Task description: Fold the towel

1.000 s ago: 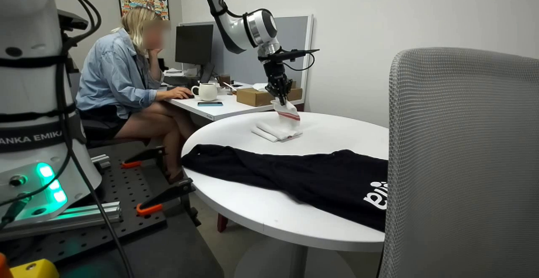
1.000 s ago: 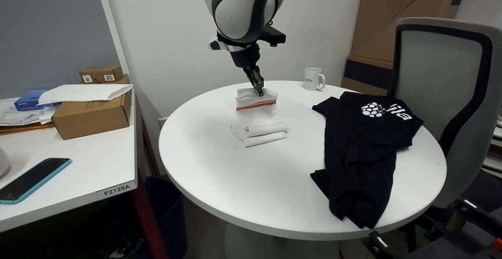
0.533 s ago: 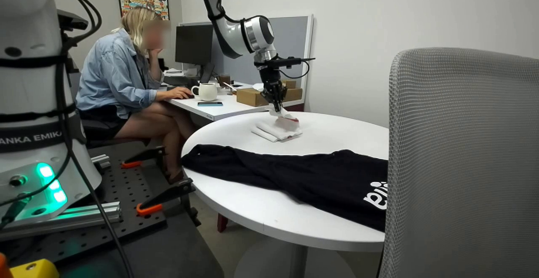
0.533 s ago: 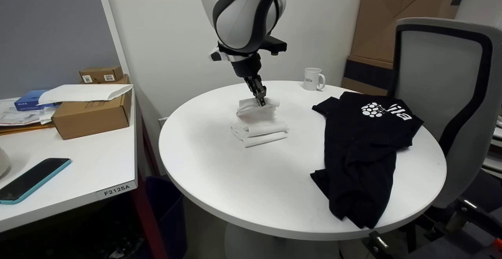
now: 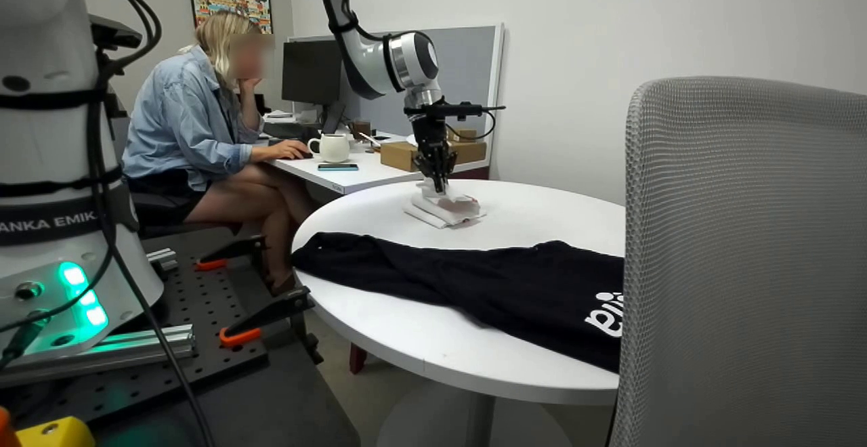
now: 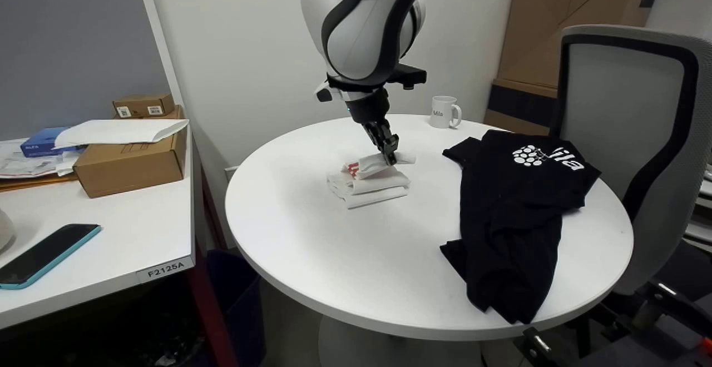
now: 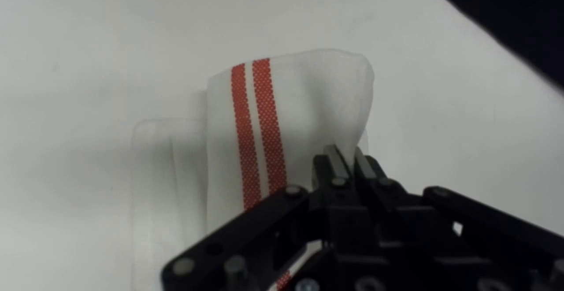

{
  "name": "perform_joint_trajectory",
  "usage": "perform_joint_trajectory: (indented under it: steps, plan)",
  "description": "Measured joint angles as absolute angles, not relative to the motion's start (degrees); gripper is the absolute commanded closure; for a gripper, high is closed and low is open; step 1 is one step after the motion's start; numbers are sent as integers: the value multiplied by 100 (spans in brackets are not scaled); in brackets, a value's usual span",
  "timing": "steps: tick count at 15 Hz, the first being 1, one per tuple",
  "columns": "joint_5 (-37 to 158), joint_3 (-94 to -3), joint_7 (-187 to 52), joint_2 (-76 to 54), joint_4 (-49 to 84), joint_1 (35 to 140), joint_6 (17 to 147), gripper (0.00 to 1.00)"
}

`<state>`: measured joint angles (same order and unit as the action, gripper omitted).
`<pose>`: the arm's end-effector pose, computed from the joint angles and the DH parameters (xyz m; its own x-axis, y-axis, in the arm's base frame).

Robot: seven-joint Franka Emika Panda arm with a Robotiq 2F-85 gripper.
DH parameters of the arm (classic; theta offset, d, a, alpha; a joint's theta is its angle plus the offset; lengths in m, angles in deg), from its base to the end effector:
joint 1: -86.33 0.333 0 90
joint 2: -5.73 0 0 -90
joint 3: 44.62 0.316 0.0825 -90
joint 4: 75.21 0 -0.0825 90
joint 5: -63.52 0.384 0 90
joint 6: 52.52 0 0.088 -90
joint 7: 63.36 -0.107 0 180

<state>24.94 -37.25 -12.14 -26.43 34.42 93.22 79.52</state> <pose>0.5977 0.1364 0.1901 -0.0439 0.9145 -0.4022 0.9976 0.0618 0.0315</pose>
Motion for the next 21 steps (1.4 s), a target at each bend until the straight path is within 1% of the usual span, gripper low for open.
perform_joint_trajectory:
  steps: [7, 14, 15, 16, 17, 18, 21]
  plan:
    - [2494, -3727, -1330, -2577, 3825, 9238, 7954, 99]
    - [2519, -3691, -2109, -2565, 3760, 9350, 8075, 99]
    - [2517, -3691, -2177, -2566, 3734, 9362, 8076, 70]
    - [2517, -3692, -2224, -2567, 3715, 9371, 8075, 68]
    - [2517, -3693, -2277, -2569, 3705, 9378, 8067, 64]
    - [2517, -3694, -2297, -2573, 3704, 9380, 8059, 55]
    - [2519, -3694, -2310, -2588, 3704, 9381, 7998, 34]
